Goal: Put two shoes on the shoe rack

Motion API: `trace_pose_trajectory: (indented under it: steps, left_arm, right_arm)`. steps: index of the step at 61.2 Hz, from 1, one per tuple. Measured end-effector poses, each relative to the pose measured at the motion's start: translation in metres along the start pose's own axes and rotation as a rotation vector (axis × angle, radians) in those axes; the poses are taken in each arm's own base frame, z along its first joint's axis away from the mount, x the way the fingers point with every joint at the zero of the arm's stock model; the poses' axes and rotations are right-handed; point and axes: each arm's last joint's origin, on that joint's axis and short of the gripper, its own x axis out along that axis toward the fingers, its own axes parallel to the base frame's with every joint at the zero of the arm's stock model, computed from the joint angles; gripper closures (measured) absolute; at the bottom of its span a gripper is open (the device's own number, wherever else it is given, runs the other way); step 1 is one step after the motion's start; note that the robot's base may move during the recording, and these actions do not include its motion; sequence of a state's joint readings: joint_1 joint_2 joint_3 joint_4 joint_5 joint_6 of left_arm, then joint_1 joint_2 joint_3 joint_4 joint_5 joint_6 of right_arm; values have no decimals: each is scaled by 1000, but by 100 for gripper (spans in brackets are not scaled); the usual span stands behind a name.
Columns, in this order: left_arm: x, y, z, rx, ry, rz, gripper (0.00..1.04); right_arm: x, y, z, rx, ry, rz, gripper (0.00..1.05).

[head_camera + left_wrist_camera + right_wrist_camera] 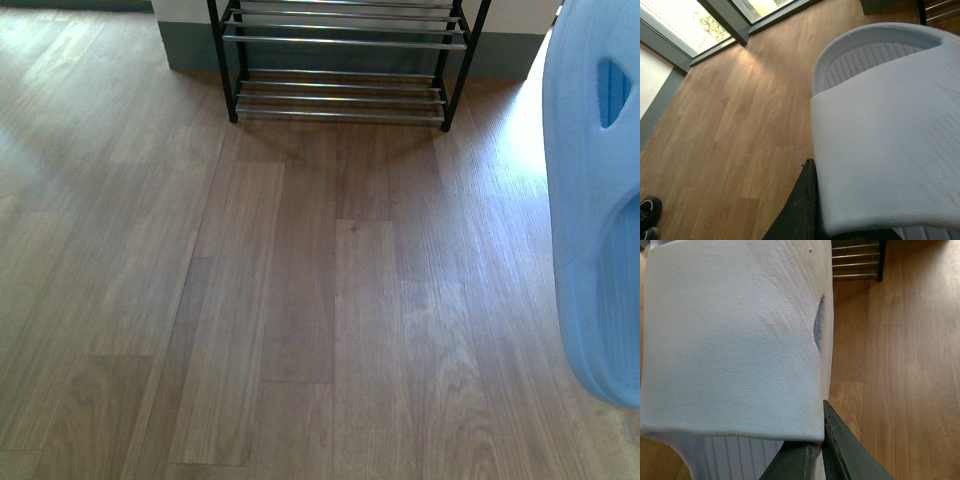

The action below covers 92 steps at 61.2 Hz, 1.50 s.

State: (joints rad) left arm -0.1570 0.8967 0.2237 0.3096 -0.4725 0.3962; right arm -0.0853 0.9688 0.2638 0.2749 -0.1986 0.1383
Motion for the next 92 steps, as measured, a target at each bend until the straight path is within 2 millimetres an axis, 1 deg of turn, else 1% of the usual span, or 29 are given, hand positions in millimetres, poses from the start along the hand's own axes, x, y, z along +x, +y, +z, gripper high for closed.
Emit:
trace_pose_trajectory:
  steps: [92]
  left_arm:
    - [0,0,0,0,2,2,103]
  right_arm:
    - [0,0,0,0,1,2,103]
